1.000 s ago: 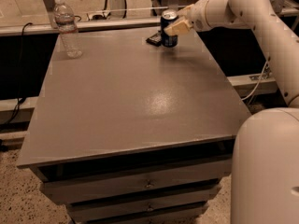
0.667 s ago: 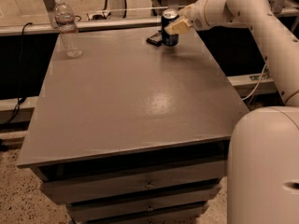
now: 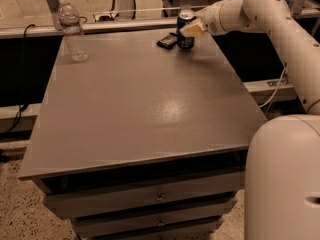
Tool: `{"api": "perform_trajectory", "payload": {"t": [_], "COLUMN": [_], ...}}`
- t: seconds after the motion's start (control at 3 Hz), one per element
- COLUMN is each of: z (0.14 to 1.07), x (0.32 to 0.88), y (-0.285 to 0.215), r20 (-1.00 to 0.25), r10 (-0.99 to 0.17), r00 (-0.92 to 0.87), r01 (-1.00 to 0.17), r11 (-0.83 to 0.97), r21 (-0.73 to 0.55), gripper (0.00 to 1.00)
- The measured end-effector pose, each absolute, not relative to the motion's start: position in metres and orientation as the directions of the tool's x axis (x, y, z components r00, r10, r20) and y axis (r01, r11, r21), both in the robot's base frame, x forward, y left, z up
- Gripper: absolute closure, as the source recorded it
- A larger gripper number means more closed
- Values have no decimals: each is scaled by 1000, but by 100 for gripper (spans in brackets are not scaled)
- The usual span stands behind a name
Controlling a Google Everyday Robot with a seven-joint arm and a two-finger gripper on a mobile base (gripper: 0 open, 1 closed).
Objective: Move pepsi can near rxbar chocolate
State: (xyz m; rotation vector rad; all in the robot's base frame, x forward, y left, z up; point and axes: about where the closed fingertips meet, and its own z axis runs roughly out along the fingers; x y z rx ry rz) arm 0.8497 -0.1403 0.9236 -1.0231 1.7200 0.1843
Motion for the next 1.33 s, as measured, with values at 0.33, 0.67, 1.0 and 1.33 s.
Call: {"api": "perform_trajectory", "payload": {"t": [0.33,0.67,1.0,1.33], "z": [915,911,936,990], "x": [843,827,789,736], "y": [-145,-161,-190,-223], "r20": [-840,-837,-843,-846], "r10": [-535,-533,-530,-533], "r00": [-87,-120,-91,7], "r01": [-705,-697,-692,-705], "r11": [629,646,643,598], "r21": [-327,-311,-329,-382], "gripper": [0,0,0,0]}}
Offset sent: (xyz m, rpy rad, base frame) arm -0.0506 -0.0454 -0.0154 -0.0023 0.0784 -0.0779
